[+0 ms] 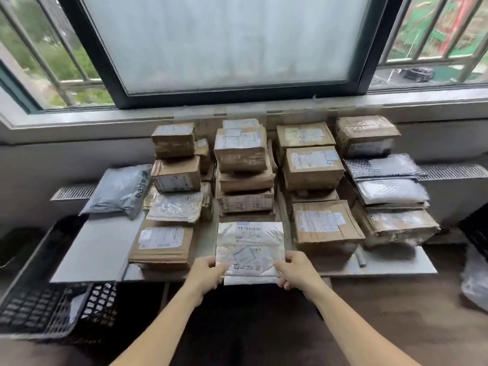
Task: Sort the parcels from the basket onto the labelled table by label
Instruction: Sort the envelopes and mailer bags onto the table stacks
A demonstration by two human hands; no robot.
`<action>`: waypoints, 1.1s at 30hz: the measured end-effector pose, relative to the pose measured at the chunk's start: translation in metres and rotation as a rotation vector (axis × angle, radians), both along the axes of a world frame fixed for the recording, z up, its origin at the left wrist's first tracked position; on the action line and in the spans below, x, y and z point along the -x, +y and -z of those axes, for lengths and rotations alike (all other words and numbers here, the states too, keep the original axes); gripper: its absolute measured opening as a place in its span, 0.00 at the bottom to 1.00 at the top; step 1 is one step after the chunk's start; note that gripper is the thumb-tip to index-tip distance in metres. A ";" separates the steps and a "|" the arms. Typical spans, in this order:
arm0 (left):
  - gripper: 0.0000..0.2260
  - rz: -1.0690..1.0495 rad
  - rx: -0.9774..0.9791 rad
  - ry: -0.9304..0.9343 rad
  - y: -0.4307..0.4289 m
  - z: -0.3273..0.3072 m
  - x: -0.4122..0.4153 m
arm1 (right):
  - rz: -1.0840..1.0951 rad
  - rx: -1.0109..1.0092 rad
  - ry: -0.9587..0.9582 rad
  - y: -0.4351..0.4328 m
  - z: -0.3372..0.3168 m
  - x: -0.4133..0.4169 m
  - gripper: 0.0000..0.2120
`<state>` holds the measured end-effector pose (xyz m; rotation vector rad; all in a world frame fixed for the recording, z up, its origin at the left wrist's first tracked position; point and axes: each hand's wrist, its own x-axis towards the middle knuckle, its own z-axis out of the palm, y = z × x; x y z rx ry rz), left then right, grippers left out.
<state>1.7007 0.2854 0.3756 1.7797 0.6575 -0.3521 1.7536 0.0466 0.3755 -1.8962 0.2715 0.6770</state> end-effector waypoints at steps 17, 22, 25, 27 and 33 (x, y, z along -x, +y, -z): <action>0.09 -0.186 0.118 0.208 0.030 0.108 -0.053 | 0.291 0.157 0.227 0.028 0.100 -0.042 0.03; 0.08 -0.162 0.171 0.211 0.033 0.113 -0.053 | 0.386 0.107 0.241 0.029 0.108 -0.035 0.10; 0.12 -0.153 0.202 0.180 0.035 0.109 -0.046 | 0.446 0.034 0.222 0.034 0.100 -0.027 0.17; 0.14 -0.134 0.212 0.157 0.037 0.102 -0.038 | 0.492 0.017 0.182 0.037 0.094 -0.019 0.24; 0.12 -0.068 0.193 0.080 0.047 0.074 0.008 | 0.555 -0.030 0.092 0.051 0.077 0.021 0.22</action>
